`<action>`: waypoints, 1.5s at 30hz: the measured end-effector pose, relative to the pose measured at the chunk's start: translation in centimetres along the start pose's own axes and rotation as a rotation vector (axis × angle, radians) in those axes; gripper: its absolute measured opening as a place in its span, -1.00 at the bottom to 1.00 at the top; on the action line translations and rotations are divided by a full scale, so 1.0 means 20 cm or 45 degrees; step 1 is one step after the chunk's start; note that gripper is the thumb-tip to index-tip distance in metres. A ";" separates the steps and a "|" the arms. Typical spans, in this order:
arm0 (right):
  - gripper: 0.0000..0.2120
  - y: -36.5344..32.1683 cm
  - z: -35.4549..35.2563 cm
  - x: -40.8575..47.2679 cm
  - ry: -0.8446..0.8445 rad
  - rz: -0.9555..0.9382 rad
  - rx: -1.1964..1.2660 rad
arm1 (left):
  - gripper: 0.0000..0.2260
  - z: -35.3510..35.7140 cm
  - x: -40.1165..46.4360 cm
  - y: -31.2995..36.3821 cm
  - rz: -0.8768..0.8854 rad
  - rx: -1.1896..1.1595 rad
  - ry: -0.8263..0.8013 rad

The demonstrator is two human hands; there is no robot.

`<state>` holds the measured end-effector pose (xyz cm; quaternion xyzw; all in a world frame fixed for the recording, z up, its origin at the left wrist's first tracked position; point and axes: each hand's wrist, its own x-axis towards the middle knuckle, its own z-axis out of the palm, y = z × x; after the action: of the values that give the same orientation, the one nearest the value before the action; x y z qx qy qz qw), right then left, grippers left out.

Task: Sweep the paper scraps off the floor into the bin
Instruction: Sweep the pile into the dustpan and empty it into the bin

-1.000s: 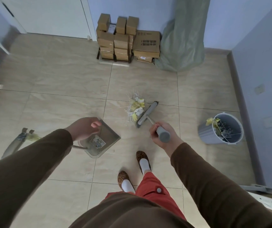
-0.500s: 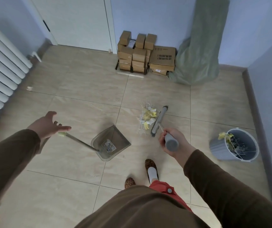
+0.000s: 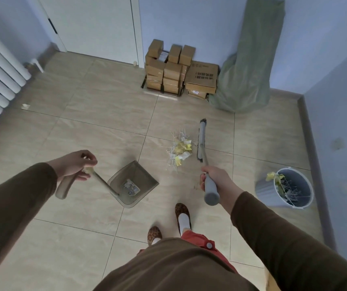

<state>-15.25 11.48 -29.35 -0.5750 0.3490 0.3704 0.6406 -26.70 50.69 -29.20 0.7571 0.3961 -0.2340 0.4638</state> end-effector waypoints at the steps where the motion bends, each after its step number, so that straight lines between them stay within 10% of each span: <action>1: -0.85 -0.01 -0.02 0.01 0.013 -0.008 -0.007 | -0.87 0.03 0.00 0.03 0.029 -0.039 -0.012; 23: -0.94 -0.36 -0.33 0.27 0.039 0.035 0.012 | -0.93 0.46 0.29 0.90 0.231 0.175 -0.013; 37: -0.78 -0.90 -0.27 0.96 0.110 0.047 -0.763 | -0.93 0.55 0.47 1.25 0.190 0.173 0.017; 45: -0.67 -0.57 -0.18 0.95 0.146 0.227 -1.053 | -0.85 0.63 0.48 1.31 0.205 0.180 0.014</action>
<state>3.75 8.51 -40.79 -0.7708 0.2544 0.5005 0.3012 0.48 36.46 -28.46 0.8185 0.3190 -0.2192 0.4245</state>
